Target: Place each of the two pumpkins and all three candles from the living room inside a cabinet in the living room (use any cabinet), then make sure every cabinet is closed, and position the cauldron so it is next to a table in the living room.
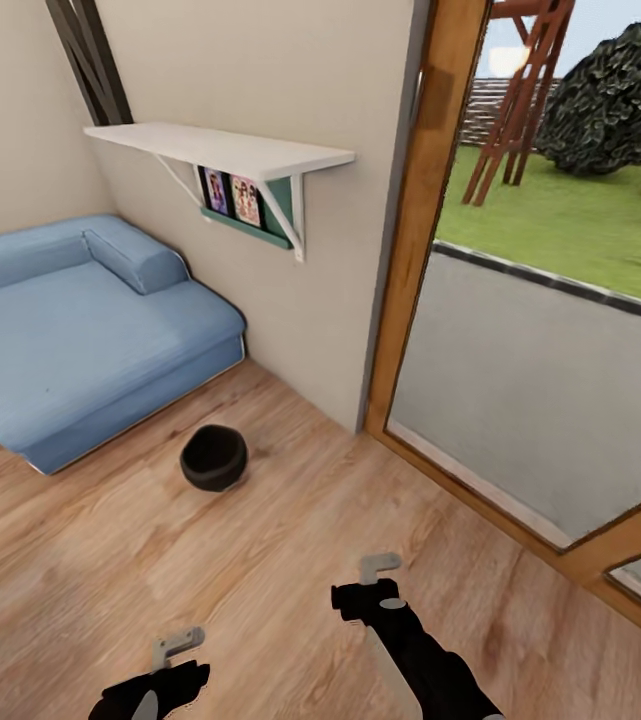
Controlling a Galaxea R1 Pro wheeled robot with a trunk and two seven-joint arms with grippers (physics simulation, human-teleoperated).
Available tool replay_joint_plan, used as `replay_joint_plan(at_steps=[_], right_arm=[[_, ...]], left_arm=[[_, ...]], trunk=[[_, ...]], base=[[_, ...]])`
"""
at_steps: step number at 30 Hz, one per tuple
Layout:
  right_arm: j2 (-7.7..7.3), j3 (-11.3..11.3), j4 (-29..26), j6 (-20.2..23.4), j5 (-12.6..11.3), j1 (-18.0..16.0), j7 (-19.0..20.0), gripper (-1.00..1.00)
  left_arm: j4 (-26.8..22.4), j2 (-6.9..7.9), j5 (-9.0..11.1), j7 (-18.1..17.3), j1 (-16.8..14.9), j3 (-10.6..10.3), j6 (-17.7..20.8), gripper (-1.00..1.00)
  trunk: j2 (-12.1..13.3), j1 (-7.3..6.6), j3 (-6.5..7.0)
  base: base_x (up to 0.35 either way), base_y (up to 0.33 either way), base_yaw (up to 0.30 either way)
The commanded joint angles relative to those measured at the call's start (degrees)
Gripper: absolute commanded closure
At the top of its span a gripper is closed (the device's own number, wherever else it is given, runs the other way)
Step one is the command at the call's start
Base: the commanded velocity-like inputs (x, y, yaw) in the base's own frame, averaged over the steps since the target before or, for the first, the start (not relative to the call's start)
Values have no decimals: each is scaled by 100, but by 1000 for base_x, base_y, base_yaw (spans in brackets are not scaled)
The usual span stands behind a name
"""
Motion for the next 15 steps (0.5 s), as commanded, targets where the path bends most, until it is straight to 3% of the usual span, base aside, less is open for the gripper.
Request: replay_joint_plan(at_steps=[1,8,15], right_arm=[[-2,21,-9,18,-60,-4,-56,-100],[-1,21,-9,17,-55,-4,-56,-100],[-1,21,-9,17,-52,-4,-56,-100]], left_arm=[[-8,8,60,54,-3,-27,15,-100],[-7,2,60,54,-1,-28,15,-100],[-7,-1,58,54,-1,-34,15,-100]], trunk=[[-4,4,-5],[-4,4,18],[-4,4,45]], base=[[270,194,86],[275,180,193],[296,46,213]])
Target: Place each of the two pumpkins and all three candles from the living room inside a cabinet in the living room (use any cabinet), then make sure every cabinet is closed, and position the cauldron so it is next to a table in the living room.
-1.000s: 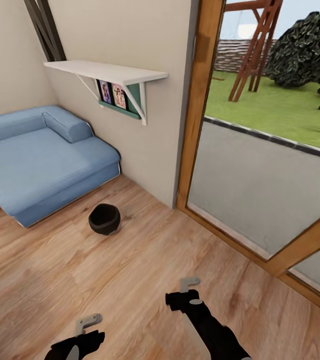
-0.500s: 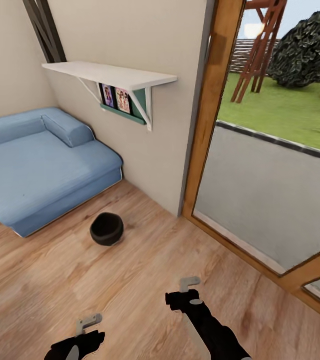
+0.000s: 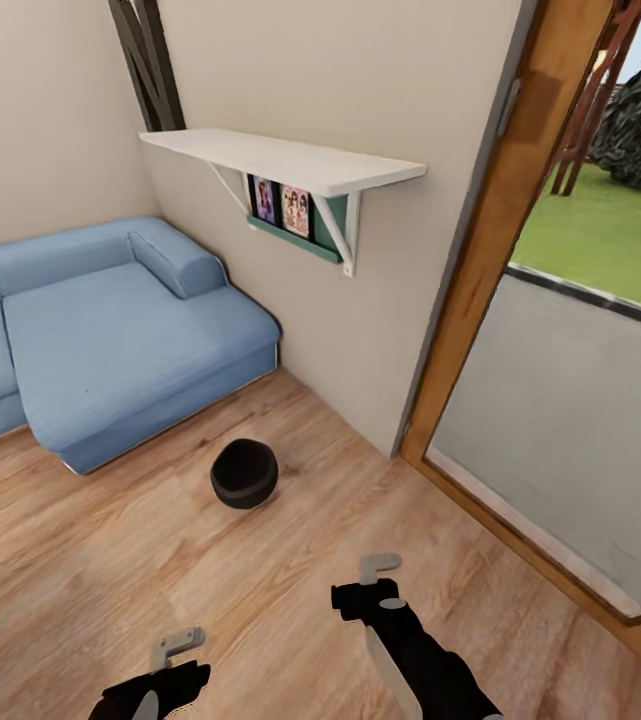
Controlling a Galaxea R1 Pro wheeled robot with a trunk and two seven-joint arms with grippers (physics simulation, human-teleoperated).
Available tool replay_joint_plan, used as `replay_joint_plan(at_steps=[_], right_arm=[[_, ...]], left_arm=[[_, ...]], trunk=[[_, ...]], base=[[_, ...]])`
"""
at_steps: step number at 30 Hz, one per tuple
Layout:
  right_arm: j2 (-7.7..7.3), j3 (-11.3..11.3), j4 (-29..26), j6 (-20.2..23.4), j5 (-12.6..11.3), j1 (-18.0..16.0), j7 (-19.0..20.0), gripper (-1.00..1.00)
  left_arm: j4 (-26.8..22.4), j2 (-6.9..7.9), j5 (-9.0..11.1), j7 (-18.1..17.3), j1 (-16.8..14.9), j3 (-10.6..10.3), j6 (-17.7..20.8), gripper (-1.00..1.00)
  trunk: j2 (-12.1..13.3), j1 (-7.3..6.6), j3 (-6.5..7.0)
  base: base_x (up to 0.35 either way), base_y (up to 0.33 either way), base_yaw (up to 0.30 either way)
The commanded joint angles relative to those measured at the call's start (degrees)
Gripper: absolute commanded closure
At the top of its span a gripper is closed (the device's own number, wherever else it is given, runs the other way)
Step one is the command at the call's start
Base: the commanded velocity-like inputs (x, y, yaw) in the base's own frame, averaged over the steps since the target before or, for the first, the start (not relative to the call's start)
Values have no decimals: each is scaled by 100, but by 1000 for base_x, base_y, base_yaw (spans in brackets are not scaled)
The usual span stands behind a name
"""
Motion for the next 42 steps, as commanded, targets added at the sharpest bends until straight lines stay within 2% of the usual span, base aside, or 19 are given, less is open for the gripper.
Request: replay_joint_plan(at_steps=[1,8,42], right_arm=[[-4,22,-10,19,-60,-4,-56,-100],[-4,25,-10,22,-69,-4,-56,-100],[-4,27,-10,19,-67,-4,-56,-100]], left_arm=[[-8,7,58,54,-3,-26,16,-100],[-10,14,62,54,-1,-23,16,-100],[-11,17,62,54,0,-27,16,-100]], trunk=[[-4,4,-4],[-4,4,-1],[-4,4,-1]], base=[[299,11,83],[300,10,23],[283,123,0]])
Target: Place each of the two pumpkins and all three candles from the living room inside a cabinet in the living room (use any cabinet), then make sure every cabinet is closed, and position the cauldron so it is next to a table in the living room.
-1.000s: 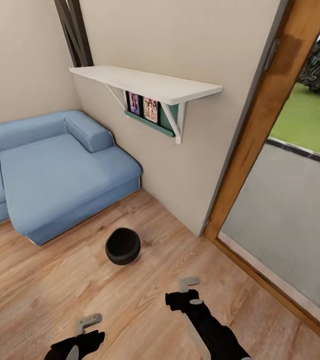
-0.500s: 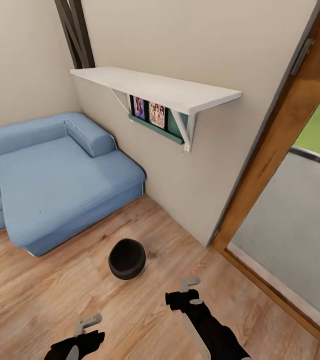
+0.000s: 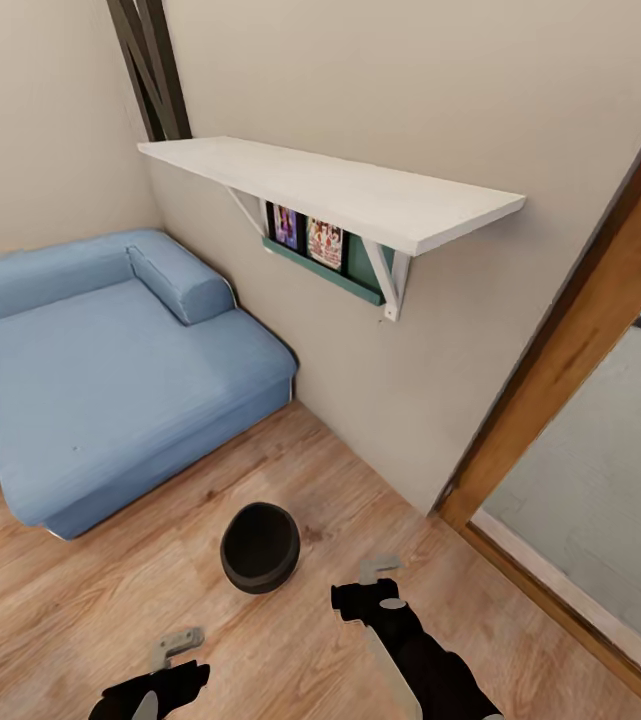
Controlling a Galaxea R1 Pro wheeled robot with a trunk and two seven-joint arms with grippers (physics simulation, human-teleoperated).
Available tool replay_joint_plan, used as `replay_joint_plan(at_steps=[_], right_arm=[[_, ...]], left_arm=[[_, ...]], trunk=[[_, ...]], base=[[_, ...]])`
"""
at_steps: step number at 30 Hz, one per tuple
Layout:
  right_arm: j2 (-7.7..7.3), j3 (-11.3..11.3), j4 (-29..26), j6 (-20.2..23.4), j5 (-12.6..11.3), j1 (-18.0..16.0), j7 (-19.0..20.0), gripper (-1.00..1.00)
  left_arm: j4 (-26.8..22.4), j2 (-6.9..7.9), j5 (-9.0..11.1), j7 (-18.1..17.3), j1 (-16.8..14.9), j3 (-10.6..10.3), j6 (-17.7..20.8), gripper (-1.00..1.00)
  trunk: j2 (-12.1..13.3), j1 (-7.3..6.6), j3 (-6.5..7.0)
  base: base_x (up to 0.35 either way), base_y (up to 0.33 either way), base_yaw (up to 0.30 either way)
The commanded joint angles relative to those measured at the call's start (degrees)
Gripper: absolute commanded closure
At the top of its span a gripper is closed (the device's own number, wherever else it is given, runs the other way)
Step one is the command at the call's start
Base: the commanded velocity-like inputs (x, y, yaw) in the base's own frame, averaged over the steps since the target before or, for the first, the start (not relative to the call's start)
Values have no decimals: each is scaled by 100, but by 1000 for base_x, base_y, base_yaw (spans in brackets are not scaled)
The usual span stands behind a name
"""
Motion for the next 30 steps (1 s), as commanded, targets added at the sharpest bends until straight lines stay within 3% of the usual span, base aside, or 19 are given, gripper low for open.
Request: replay_joint_plan(at_steps=[1,13,30], right_arm=[[-1,23,-9,19,-60,-4,-56,-100],[-3,19,-9,23,-52,-4,-57,-100],[12,65,-9,68,-57,-4,-63,-100]], left_arm=[[-9,8,60,54,-3,-27,15,-100],[-9,12,60,46,-2,-27,15,-100],[-9,17,68,45,2,-27,15,-100]], trunk=[[-4,4,-6],[-4,4,-1],[-4,4,59]], base=[[286,154,0],[237,178,-18],[143,259,-187]])
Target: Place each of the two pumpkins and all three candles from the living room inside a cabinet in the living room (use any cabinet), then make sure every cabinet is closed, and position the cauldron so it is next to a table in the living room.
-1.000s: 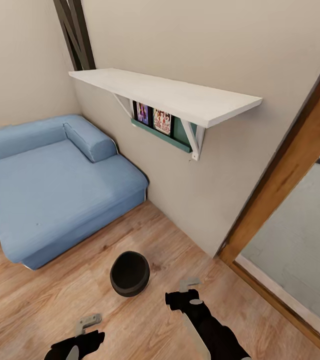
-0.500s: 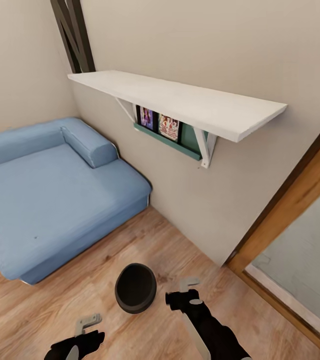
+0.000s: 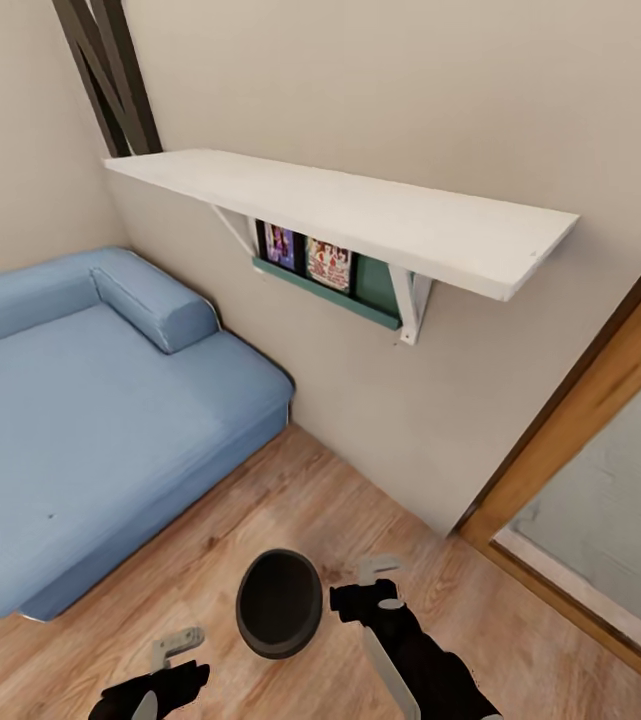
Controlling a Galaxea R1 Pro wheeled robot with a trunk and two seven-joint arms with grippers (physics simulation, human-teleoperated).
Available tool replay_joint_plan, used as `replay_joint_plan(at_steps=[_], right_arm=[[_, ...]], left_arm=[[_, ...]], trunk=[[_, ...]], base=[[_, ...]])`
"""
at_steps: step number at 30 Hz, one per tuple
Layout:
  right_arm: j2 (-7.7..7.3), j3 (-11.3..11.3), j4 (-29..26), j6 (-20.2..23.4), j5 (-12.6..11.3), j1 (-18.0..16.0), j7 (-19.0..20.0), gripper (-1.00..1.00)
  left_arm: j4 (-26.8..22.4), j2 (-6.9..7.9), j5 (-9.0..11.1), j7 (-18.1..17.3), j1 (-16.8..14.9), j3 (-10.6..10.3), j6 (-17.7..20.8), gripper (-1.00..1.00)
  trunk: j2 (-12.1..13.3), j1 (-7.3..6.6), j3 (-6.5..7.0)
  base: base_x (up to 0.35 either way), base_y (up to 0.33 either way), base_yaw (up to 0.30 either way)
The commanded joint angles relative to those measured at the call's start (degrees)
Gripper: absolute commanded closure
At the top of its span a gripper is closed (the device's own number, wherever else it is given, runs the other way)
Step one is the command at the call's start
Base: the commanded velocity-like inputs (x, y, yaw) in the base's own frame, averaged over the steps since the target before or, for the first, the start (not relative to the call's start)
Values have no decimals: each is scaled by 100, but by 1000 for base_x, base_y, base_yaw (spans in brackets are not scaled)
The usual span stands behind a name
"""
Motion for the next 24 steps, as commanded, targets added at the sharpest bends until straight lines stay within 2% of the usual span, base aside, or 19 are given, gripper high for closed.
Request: replay_joint_plan(at_steps=[1,7,12,24], right_arm=[[-7,50,-9,10,-58,-4,-56,-100],[-16,92,-8,-21,-61,-4,-51,-100],[-17,97,-8,-26,-61,-4,-51,-100],[-23,98,-8,-27,-61,-4,-50,-100]], left_arm=[[-8,8,61,54,-3,-28,14,-100],[-8,8,66,52,-2,-28,14,-100],[-8,8,63,46,-2,-28,14,-100],[-8,8,47,34,-2,-35,14,-100]], trunk=[[-5,2,-6],[-5,2,-3],[-5,2,19],[-5,2,95]], base=[[147,249,-13],[111,245,-15],[47,235,-138],[163,31,-193]])
